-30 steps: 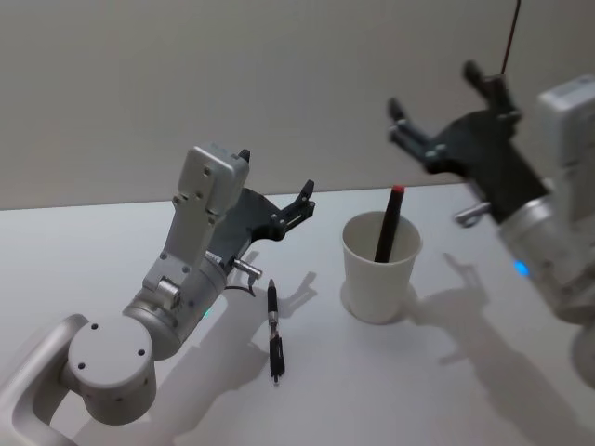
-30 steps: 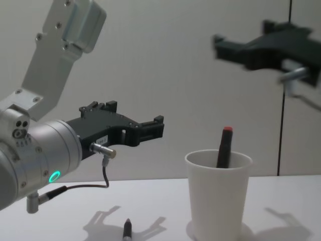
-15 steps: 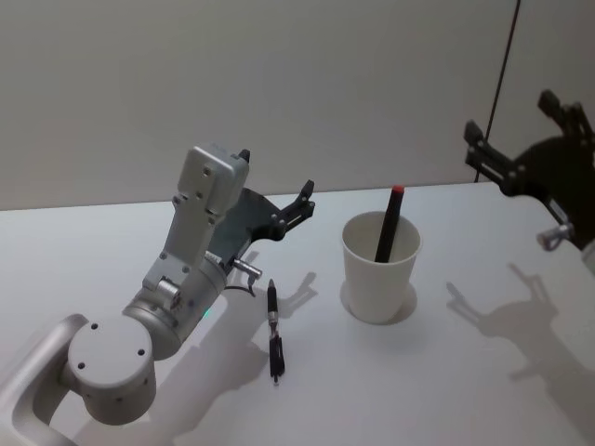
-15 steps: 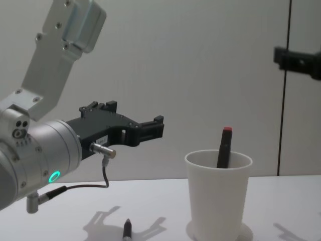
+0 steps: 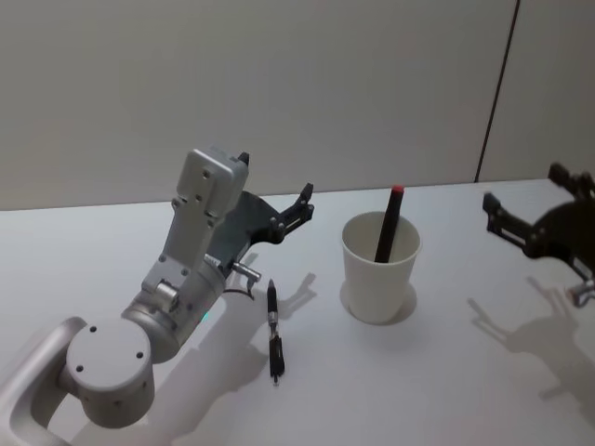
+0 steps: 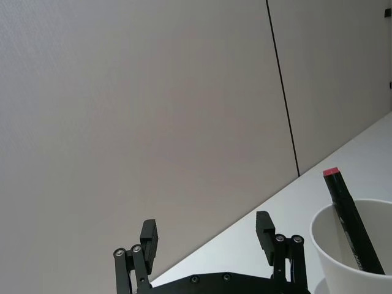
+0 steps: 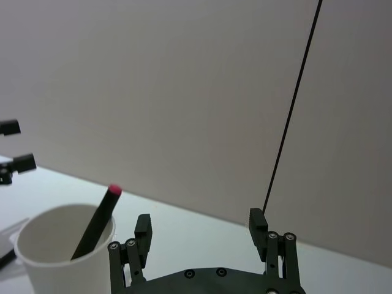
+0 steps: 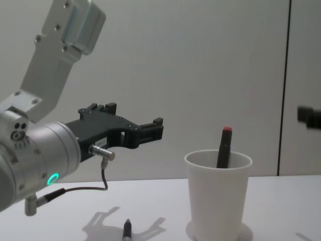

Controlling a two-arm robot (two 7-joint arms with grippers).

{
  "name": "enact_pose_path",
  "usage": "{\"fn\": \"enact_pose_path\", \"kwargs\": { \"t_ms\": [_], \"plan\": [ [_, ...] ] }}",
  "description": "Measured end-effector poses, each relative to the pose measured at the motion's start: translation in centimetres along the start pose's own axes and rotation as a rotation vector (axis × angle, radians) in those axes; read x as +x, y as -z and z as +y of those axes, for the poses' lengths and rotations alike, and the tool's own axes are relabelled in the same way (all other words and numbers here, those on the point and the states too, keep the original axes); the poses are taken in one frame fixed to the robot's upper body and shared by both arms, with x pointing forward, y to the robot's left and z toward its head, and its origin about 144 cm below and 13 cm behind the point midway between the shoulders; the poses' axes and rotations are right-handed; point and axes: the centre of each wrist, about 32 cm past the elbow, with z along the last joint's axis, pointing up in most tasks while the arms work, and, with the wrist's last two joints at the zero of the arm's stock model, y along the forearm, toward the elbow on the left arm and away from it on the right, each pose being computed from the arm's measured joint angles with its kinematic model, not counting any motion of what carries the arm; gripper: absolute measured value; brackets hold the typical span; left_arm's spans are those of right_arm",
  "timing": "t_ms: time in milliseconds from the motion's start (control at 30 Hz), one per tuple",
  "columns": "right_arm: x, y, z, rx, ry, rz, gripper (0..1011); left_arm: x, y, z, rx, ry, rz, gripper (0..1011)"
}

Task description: Place the pen into the pen holder.

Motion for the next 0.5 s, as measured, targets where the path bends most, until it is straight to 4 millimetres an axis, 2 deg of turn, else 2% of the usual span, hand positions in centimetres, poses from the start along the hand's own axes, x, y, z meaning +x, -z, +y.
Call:
{"fn": "enact_pose_path", "kwargs": {
  "t_ms": [500],
  "plan": [
    [1.5, 2.8, -2.1, -0.224, -0.068, 0.042, 1002, -0.9, 0.0, 2.7, 0.117, -0.003, 0.067, 1001]
  ]
}}
